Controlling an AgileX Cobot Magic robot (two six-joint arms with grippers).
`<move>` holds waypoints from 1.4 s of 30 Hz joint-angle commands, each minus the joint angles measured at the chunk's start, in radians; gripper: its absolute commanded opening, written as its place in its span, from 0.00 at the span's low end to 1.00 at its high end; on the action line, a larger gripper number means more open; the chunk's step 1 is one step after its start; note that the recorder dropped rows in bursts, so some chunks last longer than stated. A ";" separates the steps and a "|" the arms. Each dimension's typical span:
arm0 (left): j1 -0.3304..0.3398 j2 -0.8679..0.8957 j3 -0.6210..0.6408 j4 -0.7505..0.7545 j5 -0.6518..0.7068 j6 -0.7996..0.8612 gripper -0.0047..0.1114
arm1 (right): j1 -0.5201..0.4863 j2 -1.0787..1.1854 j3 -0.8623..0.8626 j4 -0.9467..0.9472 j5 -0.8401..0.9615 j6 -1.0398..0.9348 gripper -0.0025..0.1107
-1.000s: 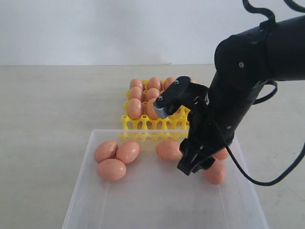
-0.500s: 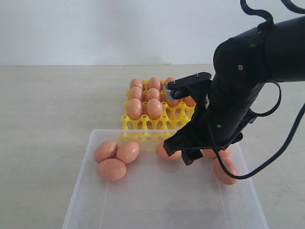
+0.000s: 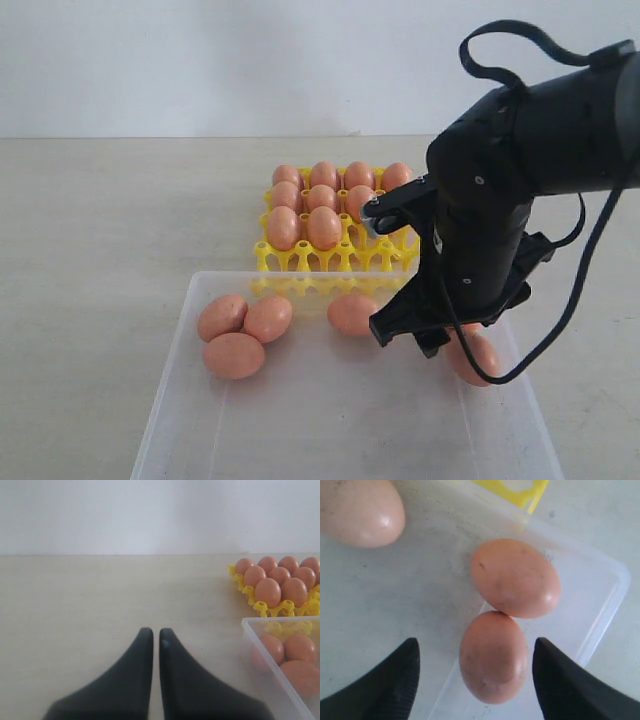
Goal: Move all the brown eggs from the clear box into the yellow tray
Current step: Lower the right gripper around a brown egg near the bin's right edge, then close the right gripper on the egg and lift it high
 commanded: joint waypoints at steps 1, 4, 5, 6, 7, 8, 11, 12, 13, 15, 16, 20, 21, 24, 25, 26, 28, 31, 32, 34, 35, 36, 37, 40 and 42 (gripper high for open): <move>-0.009 -0.002 0.004 -0.001 -0.001 0.003 0.08 | 0.000 0.042 -0.001 -0.008 -0.003 -0.011 0.52; -0.009 -0.002 0.004 -0.001 -0.001 0.003 0.08 | 0.000 0.061 -0.001 -0.008 0.011 -0.011 0.52; -0.009 -0.002 0.004 -0.001 -0.001 0.003 0.08 | 0.000 0.063 -0.001 -0.008 0.016 -0.011 0.52; -0.009 -0.002 0.004 -0.001 -0.001 0.003 0.08 | 0.000 0.065 -0.001 -0.008 0.018 -0.011 0.52; -0.009 -0.002 0.004 -0.001 -0.001 0.003 0.08 | 0.000 0.065 -0.001 -0.008 0.020 -0.011 0.52; -0.009 -0.002 0.004 -0.001 -0.001 0.003 0.08 | 0.000 0.065 -0.001 -0.008 0.023 -0.011 0.52; -0.009 -0.002 0.004 -0.001 -0.001 0.003 0.08 | 0.000 0.067 -0.001 -0.008 0.009 -0.009 0.52; -0.009 -0.002 0.004 -0.001 -0.001 0.003 0.08 | 0.000 0.067 -0.001 -0.008 -0.005 -0.007 0.52; -0.009 -0.002 0.004 -0.001 -0.001 0.003 0.08 | 0.000 0.067 -0.001 -0.008 -0.028 -0.007 0.52; -0.009 -0.002 0.004 -0.001 -0.001 0.003 0.08 | 0.000 0.074 -0.001 -0.008 -0.034 -0.001 0.52; -0.009 -0.002 0.004 -0.001 -0.001 0.003 0.08 | 0.000 0.085 -0.001 -0.008 -0.019 0.000 0.52; -0.009 -0.002 0.004 -0.001 -0.001 0.003 0.08 | 0.000 0.127 -0.001 -0.007 0.012 0.006 0.52; -0.009 -0.002 0.004 -0.001 -0.001 0.003 0.08 | 0.000 0.132 -0.001 -0.007 0.010 0.017 0.52; -0.009 -0.002 0.004 -0.001 -0.001 0.003 0.08 | 0.000 0.134 -0.001 -0.007 0.008 0.039 0.43; -0.009 -0.002 0.004 -0.001 -0.001 0.003 0.08 | 0.000 0.134 -0.001 -0.007 0.011 0.044 0.37; -0.009 -0.002 0.004 -0.001 -0.001 0.003 0.08 | 0.000 0.134 -0.001 -0.007 0.019 0.046 0.30; -0.009 -0.002 0.004 -0.001 -0.001 0.003 0.08 | 0.000 0.134 -0.001 -0.007 0.031 0.046 0.18; -0.009 -0.002 0.004 -0.001 -0.001 0.003 0.08 | 0.000 0.134 -0.001 -0.009 0.040 0.046 0.02; -0.009 -0.002 0.004 -0.001 -0.001 0.003 0.08 | 0.000 0.134 -0.001 -0.009 0.040 0.046 0.02; -0.009 -0.002 0.004 -0.001 -0.001 0.003 0.08 | 0.000 0.134 -0.001 -0.009 0.040 0.043 0.02; -0.009 -0.002 0.004 -0.001 -0.001 0.003 0.08 | 0.000 0.134 -0.001 -0.009 0.038 0.043 0.02; -0.009 -0.002 0.004 -0.001 -0.001 0.003 0.08 | 0.000 0.134 -0.001 -0.009 0.033 0.043 0.02; -0.009 -0.002 0.004 -0.001 -0.001 0.003 0.08 | 0.000 0.134 -0.001 -0.009 0.019 0.038 0.02; -0.009 -0.002 0.004 -0.001 -0.001 0.003 0.08 | 0.000 0.105 -0.001 -0.011 -0.011 0.022 0.02; -0.009 -0.002 0.004 -0.001 -0.001 0.003 0.08 | 0.000 0.032 -0.001 -0.006 -0.091 0.022 0.02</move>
